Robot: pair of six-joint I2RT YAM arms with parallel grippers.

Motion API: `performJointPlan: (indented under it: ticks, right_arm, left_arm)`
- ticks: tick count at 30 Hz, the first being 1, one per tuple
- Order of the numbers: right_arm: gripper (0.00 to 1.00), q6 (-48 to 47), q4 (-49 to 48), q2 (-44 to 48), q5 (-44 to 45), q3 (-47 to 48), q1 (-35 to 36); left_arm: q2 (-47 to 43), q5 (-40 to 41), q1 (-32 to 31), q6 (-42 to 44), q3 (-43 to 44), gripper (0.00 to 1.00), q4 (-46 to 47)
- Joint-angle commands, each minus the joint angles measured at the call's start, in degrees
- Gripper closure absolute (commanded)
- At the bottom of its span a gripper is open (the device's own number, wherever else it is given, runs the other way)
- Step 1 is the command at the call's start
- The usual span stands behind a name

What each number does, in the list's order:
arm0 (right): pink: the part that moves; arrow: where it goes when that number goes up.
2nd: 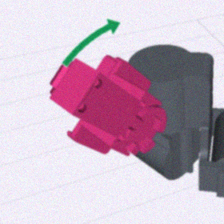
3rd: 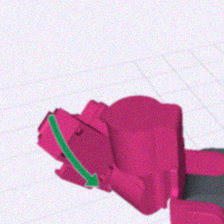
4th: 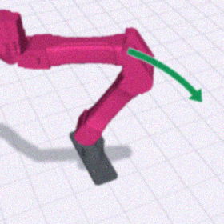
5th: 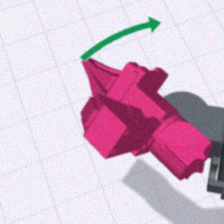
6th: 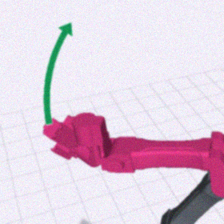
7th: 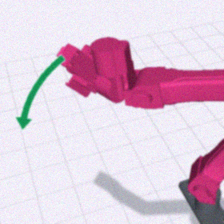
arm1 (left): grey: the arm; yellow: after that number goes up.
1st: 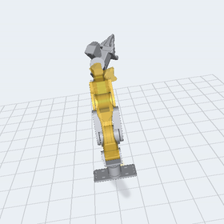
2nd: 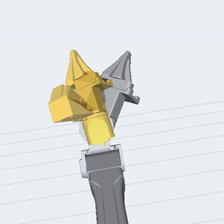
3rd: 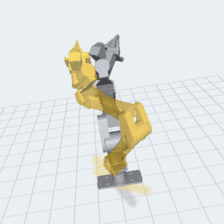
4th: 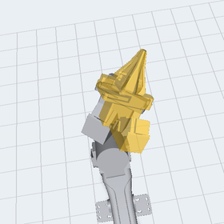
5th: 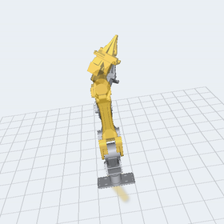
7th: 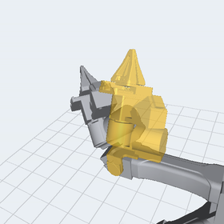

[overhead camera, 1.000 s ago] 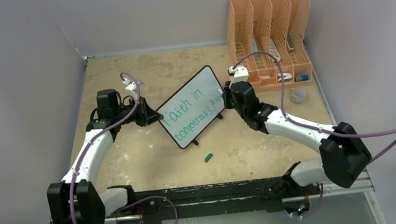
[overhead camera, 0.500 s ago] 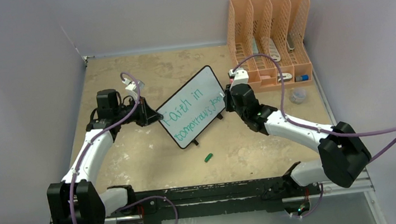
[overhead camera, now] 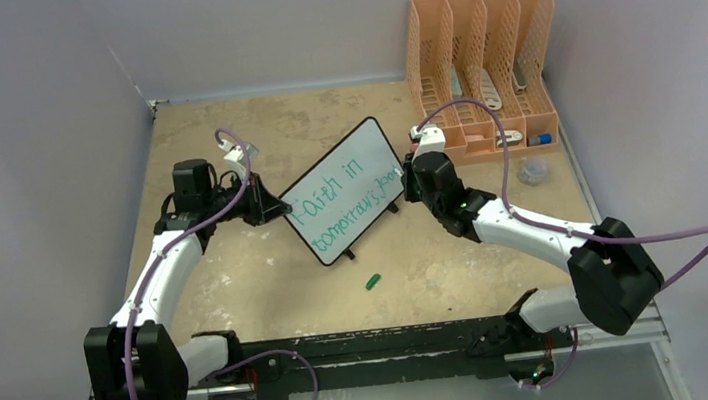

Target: Write a sentence on the whiteboard

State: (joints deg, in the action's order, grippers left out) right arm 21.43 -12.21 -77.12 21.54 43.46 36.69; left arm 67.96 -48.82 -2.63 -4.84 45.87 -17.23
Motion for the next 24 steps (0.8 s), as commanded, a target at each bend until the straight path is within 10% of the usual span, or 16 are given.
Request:
performJointPlan:
  ticks: [1,24]
  right_arm:
    - [1.00,0.8,0.5,0.1,0.7,-0.4,-0.1]
    - [1.00,0.1,0.3,4.7,1.5,-1.0,-0.2]
  left_arm:
    - [0.5,7.3,0.7,4.6,-0.2,1.00,-0.8]
    - [0.7,7.6,0.8,4.5,-0.1,1.00,-0.8]
